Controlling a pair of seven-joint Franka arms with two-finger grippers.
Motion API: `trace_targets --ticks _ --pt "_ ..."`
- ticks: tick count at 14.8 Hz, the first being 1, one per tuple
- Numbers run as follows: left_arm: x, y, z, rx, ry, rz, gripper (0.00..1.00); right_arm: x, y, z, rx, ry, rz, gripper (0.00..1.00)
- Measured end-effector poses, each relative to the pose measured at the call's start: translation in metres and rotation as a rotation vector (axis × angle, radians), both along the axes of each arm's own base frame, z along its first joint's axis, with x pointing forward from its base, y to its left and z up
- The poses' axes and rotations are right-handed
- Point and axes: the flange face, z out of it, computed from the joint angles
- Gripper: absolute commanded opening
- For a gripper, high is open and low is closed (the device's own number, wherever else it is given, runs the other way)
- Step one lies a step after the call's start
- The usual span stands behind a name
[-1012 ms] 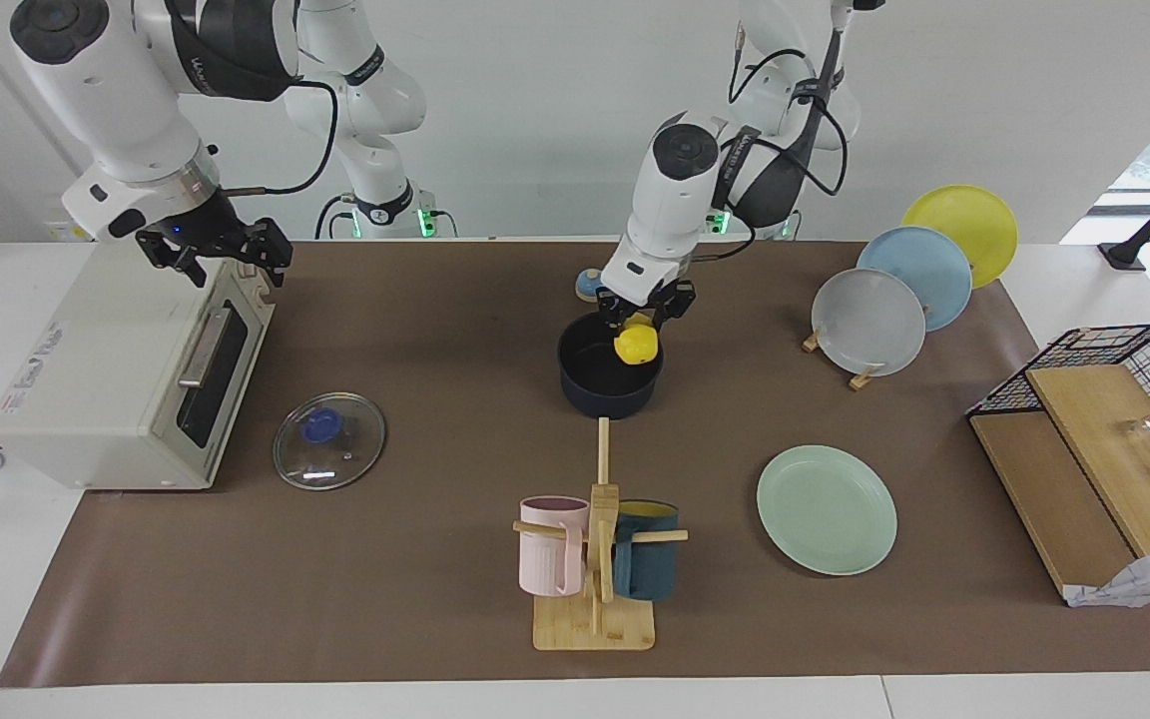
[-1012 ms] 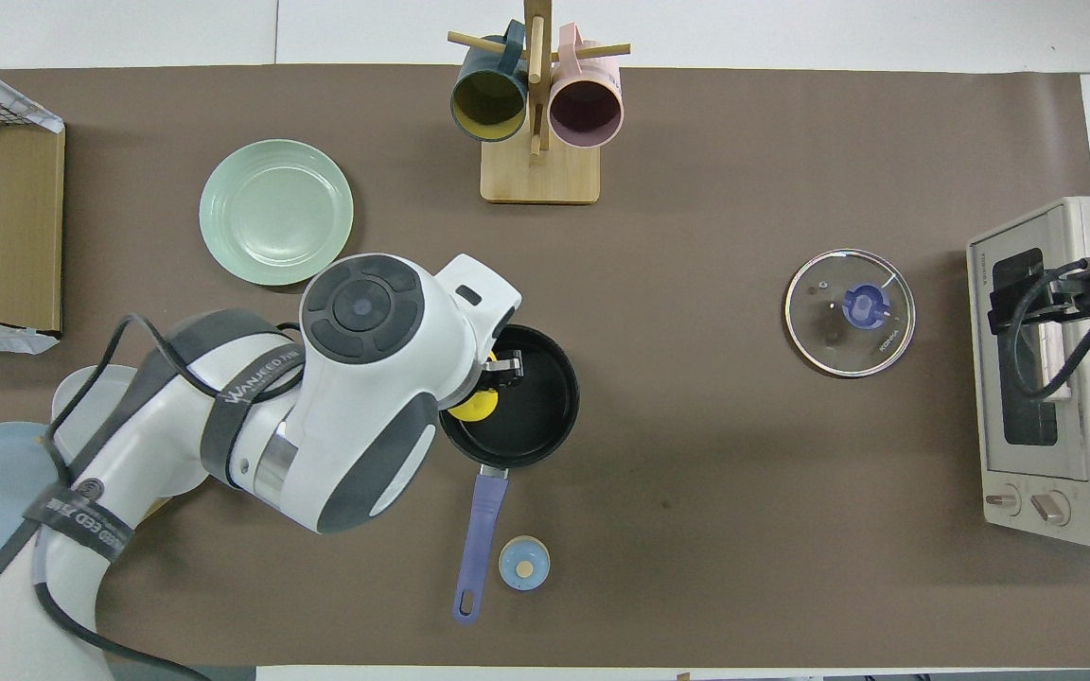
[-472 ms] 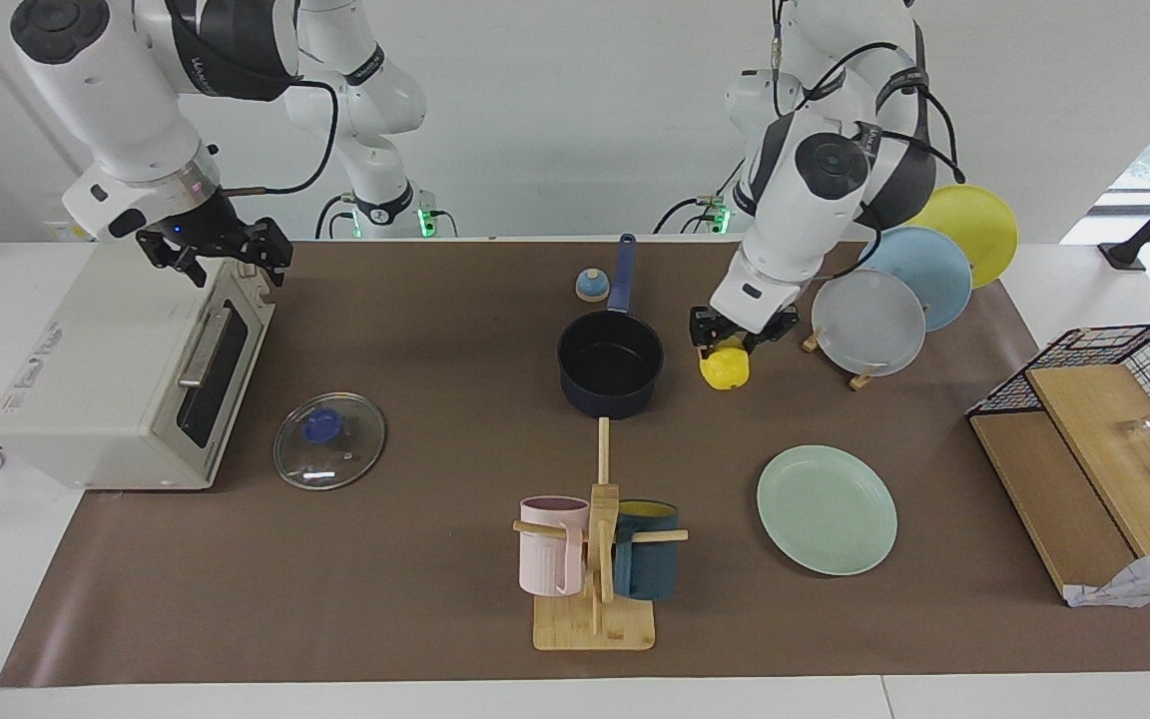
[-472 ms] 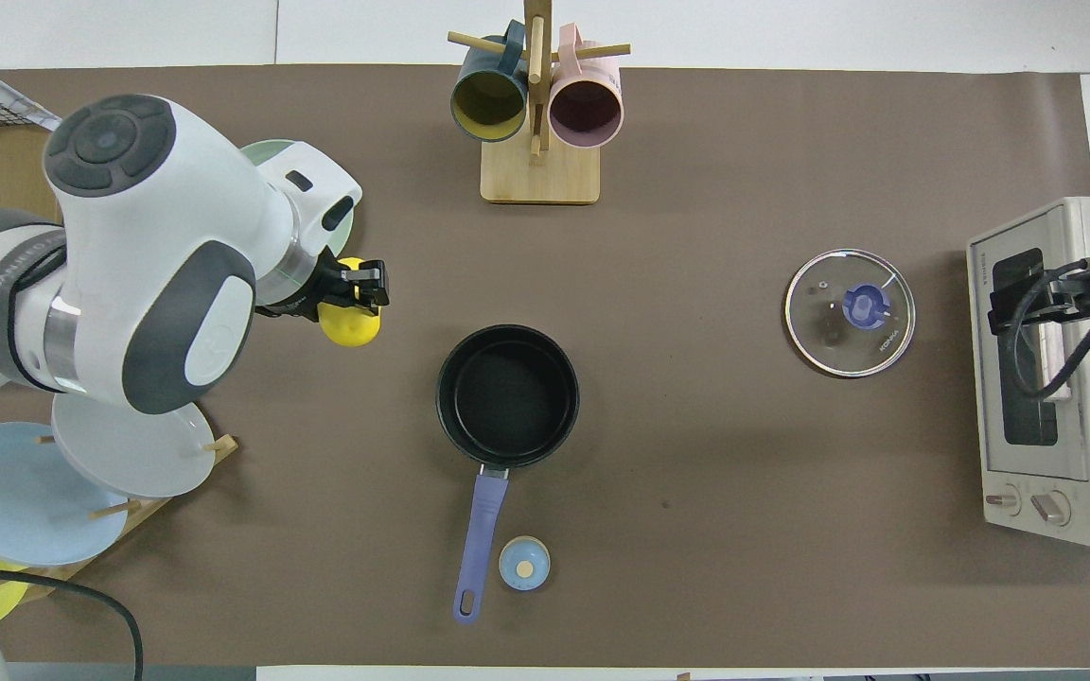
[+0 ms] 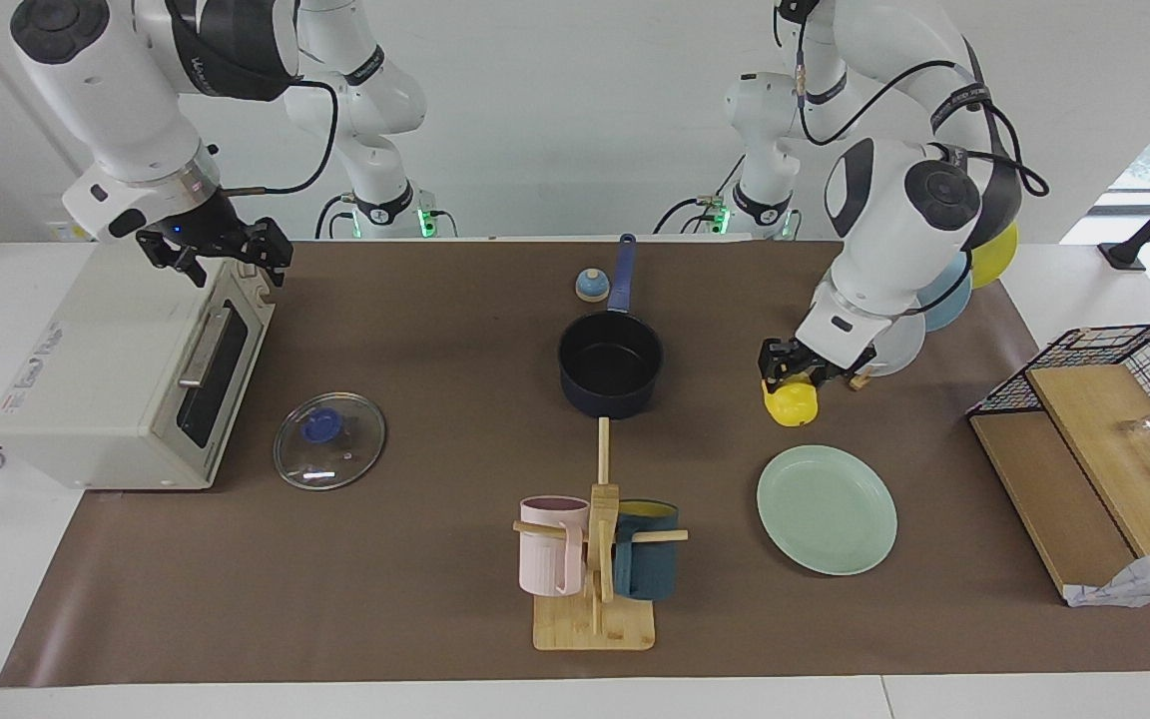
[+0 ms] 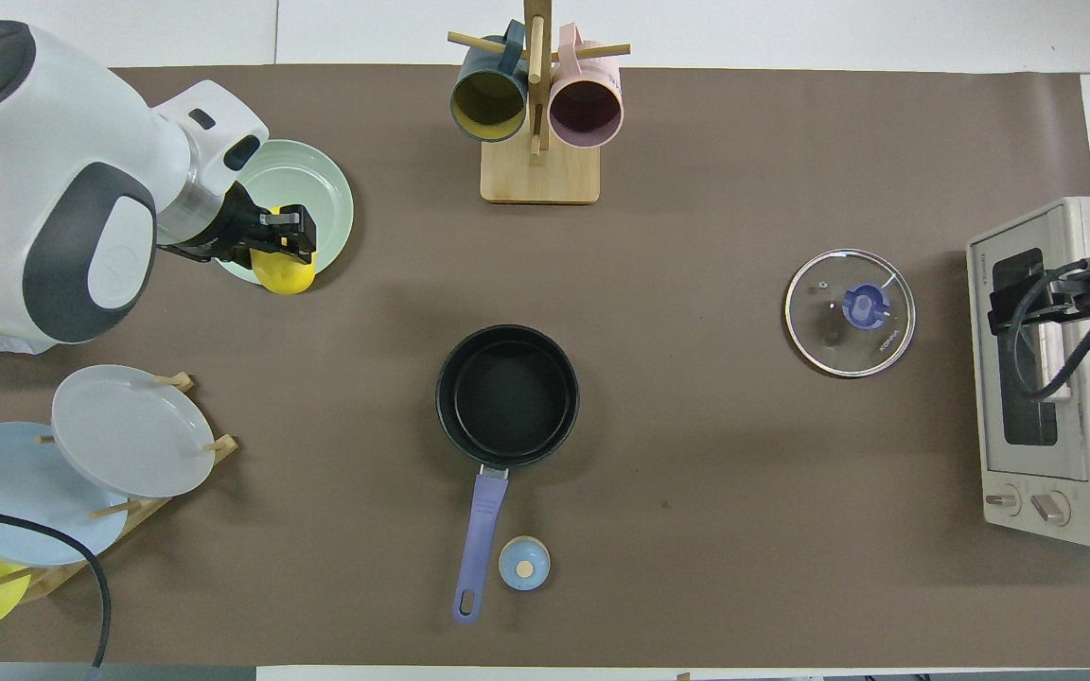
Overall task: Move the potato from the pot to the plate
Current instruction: 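Lift the potato with the left gripper and carry it to the green plate, then lower the potato onto the green plate and open the left gripper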
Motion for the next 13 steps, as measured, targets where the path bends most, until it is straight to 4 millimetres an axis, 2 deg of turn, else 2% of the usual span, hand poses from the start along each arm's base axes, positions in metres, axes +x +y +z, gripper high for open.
trace_targets --ticks 3,9,13 --pt "0.019 0.021 -0.015 -0.001 -0.012 -0.016 0.00 0.000 0.000 0.000 0.000 0.000 0.000 1.00" --pt "0.050 0.036 -0.070 0.024 -0.060 -0.053 0.00 0.000 0.000 0.000 0.000 0.000 0.000 1.00" --pt "0.063 0.036 -0.111 0.055 -0.086 -0.076 0.00 0.000 0.000 0.000 0.000 0.000 0.000 1.00"
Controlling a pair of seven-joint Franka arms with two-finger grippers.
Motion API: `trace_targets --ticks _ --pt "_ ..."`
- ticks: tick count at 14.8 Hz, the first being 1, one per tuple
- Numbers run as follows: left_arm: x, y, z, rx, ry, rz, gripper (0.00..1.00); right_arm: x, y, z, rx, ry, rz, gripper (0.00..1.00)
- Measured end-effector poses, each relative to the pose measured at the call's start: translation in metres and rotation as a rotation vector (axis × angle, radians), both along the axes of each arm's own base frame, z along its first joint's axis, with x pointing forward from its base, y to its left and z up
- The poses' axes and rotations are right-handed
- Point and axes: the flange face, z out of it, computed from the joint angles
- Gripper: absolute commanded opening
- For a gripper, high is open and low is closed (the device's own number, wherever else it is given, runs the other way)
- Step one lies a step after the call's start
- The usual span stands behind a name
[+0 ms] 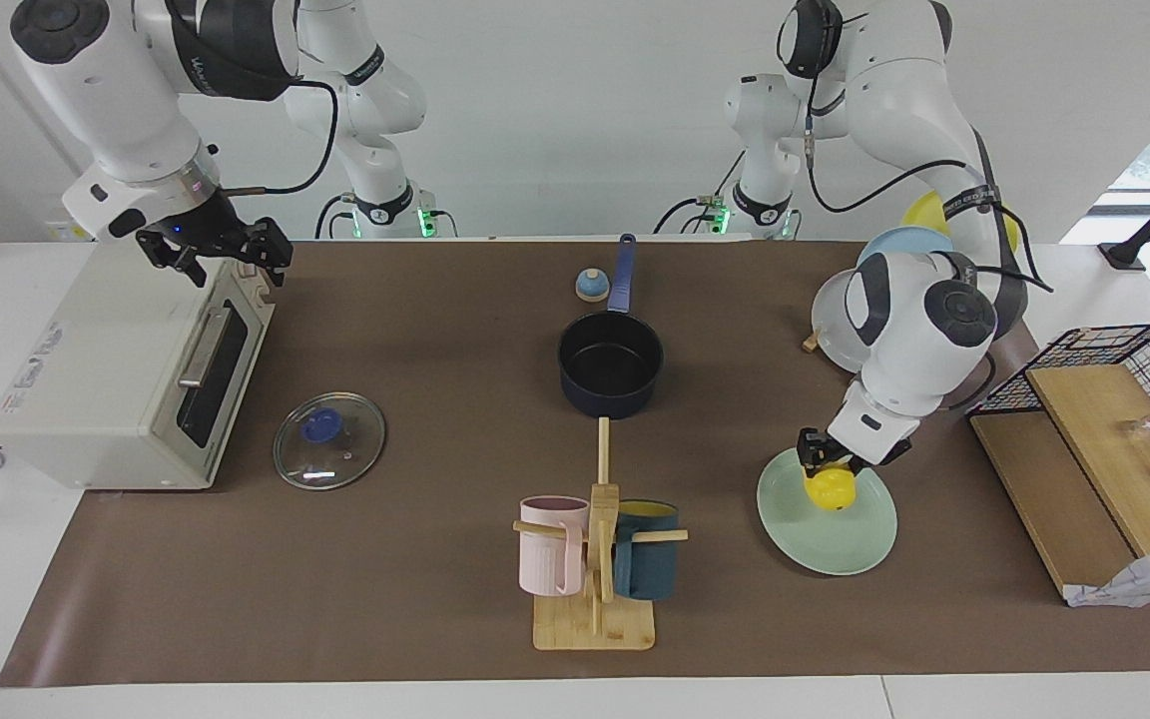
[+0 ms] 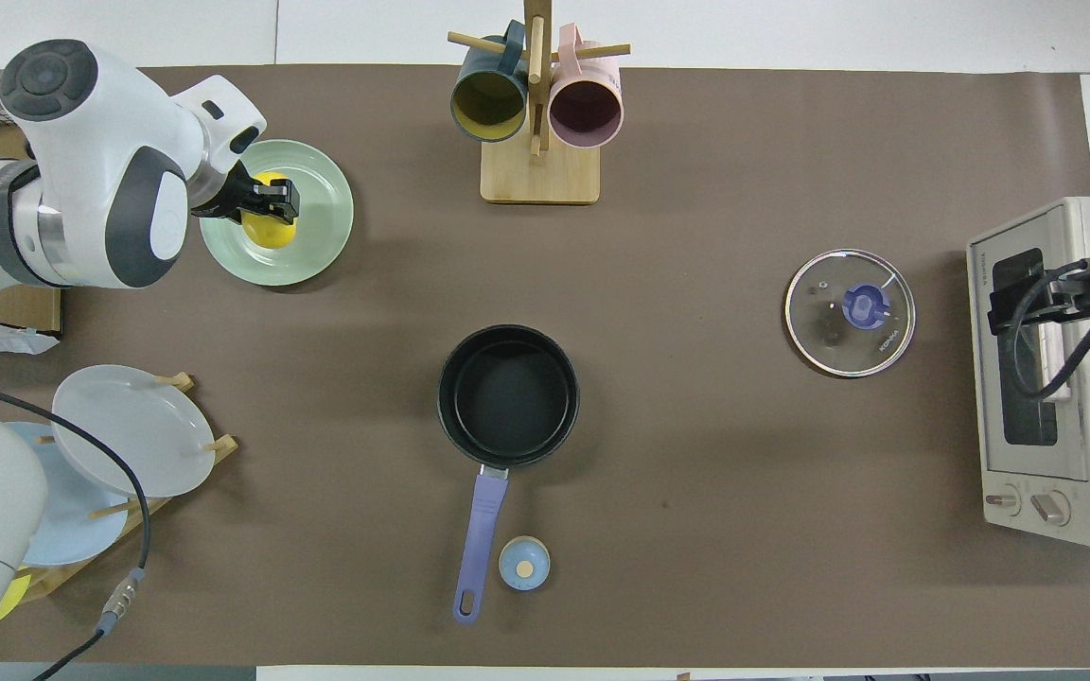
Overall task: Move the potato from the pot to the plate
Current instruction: 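Lower the potato onto the green plate and open the left gripper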
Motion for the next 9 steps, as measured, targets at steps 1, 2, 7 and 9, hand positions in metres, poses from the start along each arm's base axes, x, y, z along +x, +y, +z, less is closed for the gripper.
trace_targets --ticks 1,2,7,9 --pt "0.002 0.000 -0.005 0.001 -0.003 -0.009 0.00 0.000 0.000 0.000 0.000 0.000 0.000 1.00" --pt "0.003 0.000 -0.008 0.002 -0.009 -0.020 0.00 0.000 0.000 0.000 0.000 0.000 0.000 1.00" --pt "0.006 0.002 -0.021 0.007 -0.016 -0.051 0.00 0.000 0.000 0.000 0.000 0.000 0.000 1.00" --pt "0.006 0.004 -0.025 0.010 -0.013 -0.067 0.00 0.000 0.000 0.000 0.000 0.000 0.000 1.00"
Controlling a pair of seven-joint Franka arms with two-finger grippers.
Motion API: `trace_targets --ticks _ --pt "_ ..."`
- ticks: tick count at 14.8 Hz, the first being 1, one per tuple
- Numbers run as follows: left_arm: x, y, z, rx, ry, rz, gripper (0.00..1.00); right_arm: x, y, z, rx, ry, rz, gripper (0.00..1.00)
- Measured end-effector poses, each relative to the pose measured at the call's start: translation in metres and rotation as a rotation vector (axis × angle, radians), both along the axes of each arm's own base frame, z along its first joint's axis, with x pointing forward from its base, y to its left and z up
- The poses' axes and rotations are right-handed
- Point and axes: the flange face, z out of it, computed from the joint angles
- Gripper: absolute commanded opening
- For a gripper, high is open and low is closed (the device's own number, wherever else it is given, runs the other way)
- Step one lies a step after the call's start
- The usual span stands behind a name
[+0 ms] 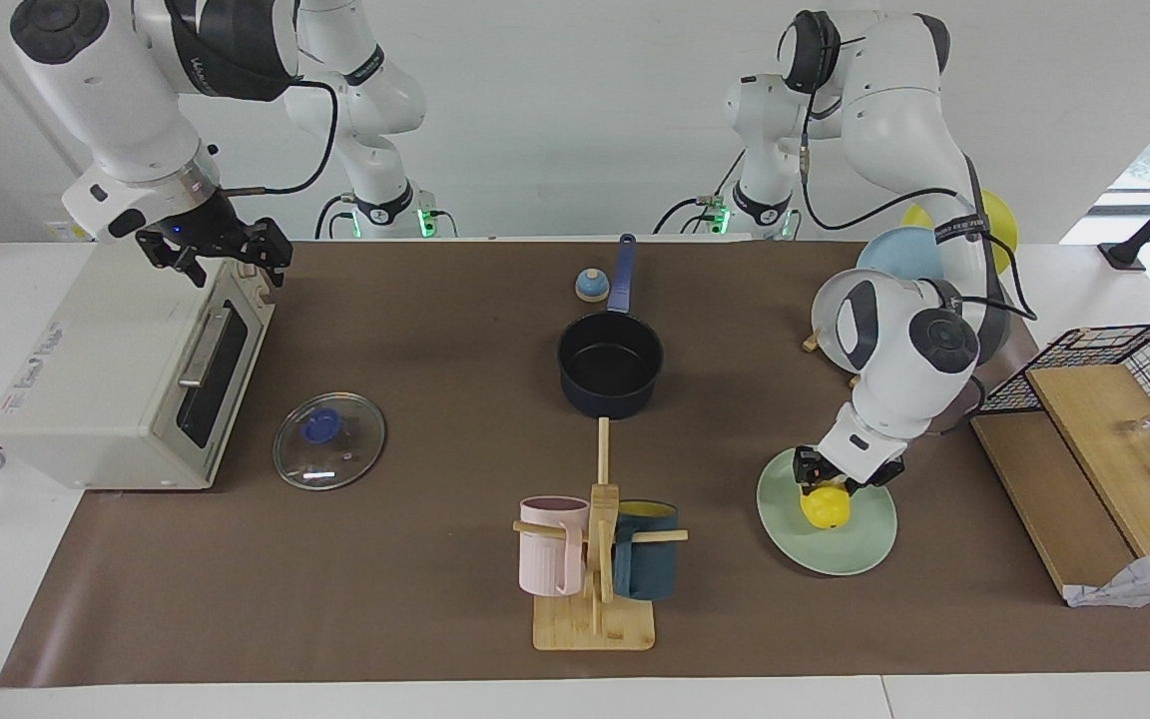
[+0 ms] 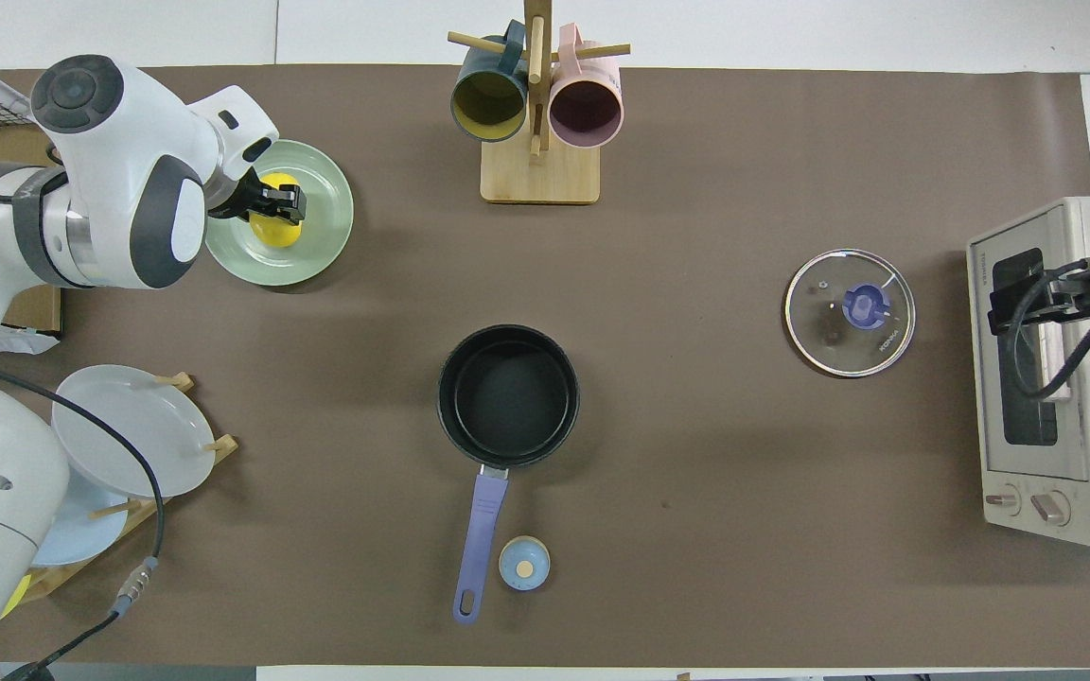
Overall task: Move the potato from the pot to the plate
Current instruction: 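Lower the potato onto the green plate and open the left gripper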
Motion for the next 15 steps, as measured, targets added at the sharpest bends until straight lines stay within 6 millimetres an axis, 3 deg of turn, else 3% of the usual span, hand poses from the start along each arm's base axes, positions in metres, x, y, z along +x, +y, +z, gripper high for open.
trace_targets --ticks 1,2,3,11,13,15 --pt "0.001 0.003 -0.001 0.001 0.001 -0.006 0.41 0.000 0.000 0.000 0.000 0.000 0.000 1.00" --pt "0.001 0.006 -0.002 0.002 0.000 -0.009 0.91 0.000 0.000 0.000 0.000 0.000 0.000 1.00" --pt "0.002 0.008 -0.002 0.002 0.001 -0.011 1.00 0.000 0.000 0.000 0.000 0.000 0.000 1.00" --pt "0.002 0.014 0.001 0.003 0.001 -0.006 1.00 0.000 0.000 0.000 0.000 0.000 0.000 1.00" --pt "0.002 0.023 0.019 0.002 -0.003 0.006 1.00 0.000 0.000 0.000 0.000 0.000 0.000 1.00" --pt "-0.003 0.029 0.049 0.000 -0.001 0.014 1.00 0.000 0.000 0.000 0.000 0.000 0.000 1.00"
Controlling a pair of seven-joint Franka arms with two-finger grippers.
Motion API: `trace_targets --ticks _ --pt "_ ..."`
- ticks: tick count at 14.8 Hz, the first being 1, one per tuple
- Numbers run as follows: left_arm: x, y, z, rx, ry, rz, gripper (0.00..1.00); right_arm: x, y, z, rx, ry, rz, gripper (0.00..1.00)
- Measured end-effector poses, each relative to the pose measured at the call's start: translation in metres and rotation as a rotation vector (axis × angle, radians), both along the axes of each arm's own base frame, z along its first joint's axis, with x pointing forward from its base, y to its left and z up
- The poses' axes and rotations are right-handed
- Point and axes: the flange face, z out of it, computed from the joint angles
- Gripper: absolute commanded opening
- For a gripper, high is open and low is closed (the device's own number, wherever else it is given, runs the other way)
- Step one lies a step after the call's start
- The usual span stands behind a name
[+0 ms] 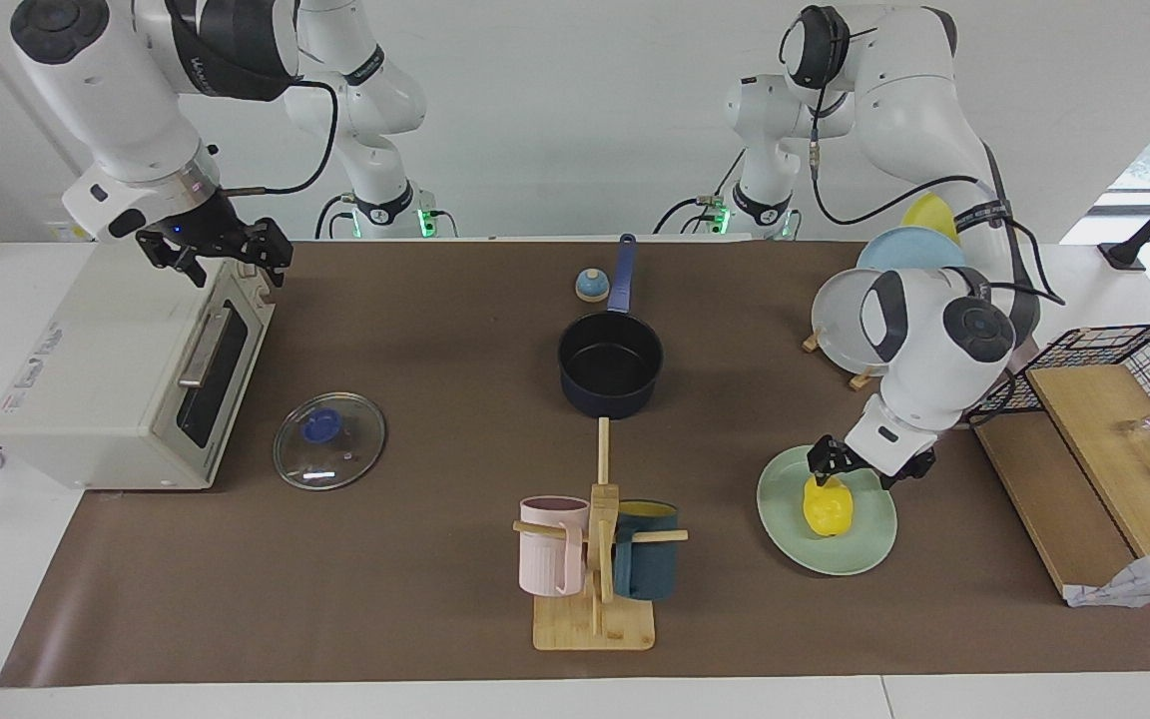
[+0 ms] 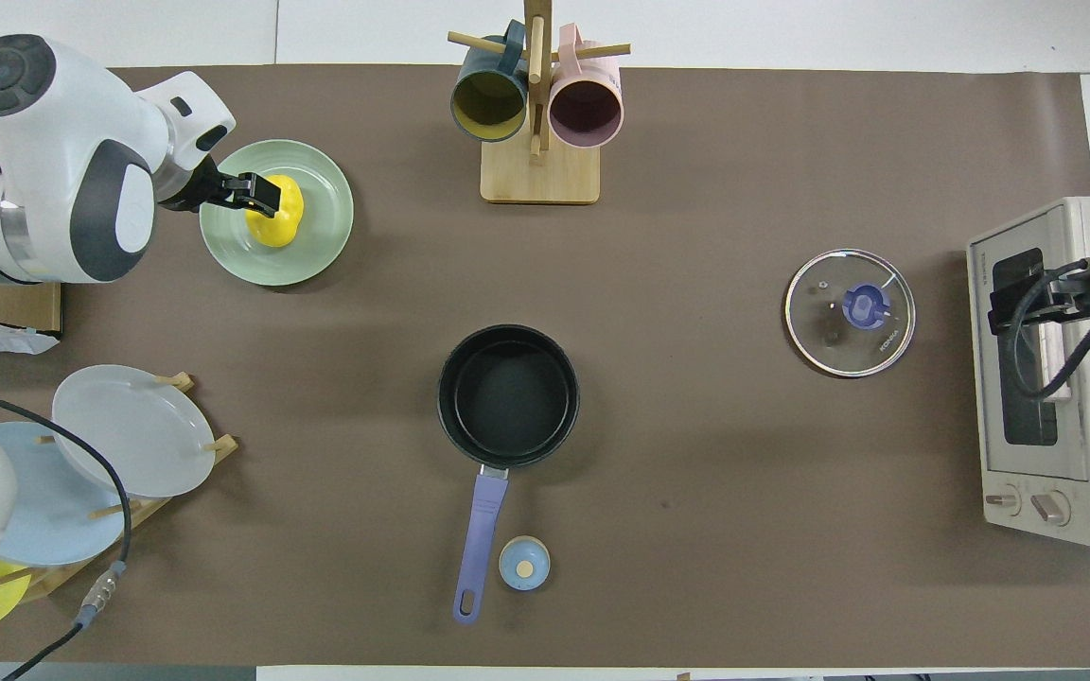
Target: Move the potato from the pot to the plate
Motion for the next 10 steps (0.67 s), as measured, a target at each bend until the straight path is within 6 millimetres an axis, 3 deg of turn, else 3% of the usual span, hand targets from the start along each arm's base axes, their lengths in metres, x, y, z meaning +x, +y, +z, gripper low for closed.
trace_targets --ticks 6,10 --pt "-0.035 0.031 0.102 0.005 0.008 0.074 1.00 0.000 0.000 0.000 0.000 0.000 0.000 1.00" --pt "-0.079 0.050 0.183 -0.004 0.007 0.097 1.00 0.000 0.000 0.000 0.000 0.000 0.000 1.00"
